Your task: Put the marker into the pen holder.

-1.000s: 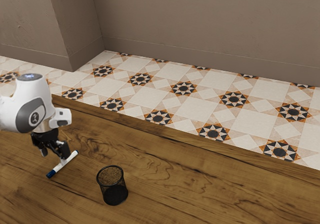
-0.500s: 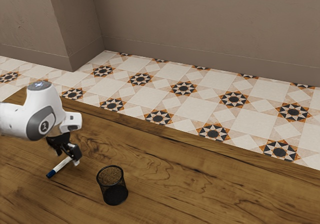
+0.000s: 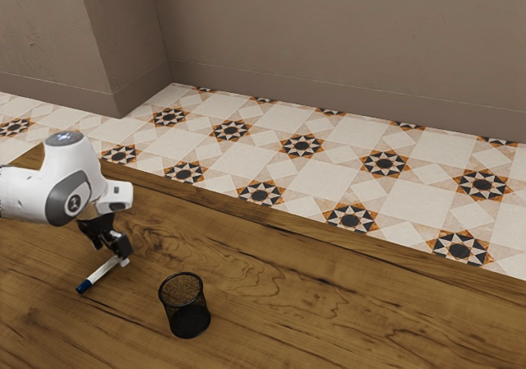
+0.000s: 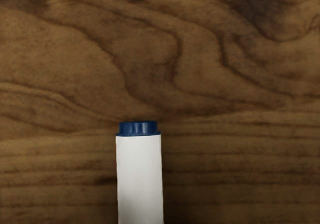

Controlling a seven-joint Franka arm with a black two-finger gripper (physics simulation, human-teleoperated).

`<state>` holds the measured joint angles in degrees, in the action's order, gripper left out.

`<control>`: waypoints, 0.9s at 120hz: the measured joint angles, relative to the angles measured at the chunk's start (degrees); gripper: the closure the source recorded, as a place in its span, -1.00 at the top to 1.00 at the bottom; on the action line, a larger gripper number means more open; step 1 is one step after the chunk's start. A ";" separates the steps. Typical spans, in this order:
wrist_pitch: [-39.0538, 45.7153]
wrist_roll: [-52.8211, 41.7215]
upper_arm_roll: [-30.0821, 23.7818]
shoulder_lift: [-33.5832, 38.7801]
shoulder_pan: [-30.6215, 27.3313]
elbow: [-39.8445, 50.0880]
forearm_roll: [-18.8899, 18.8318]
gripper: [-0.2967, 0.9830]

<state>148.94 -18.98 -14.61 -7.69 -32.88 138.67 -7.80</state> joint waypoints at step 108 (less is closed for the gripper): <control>0.61 -0.96 0.77 -1.29 0.48 -0.13 0.14 -0.66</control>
<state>149.55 -19.94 -13.84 -8.98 -32.40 138.53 -7.66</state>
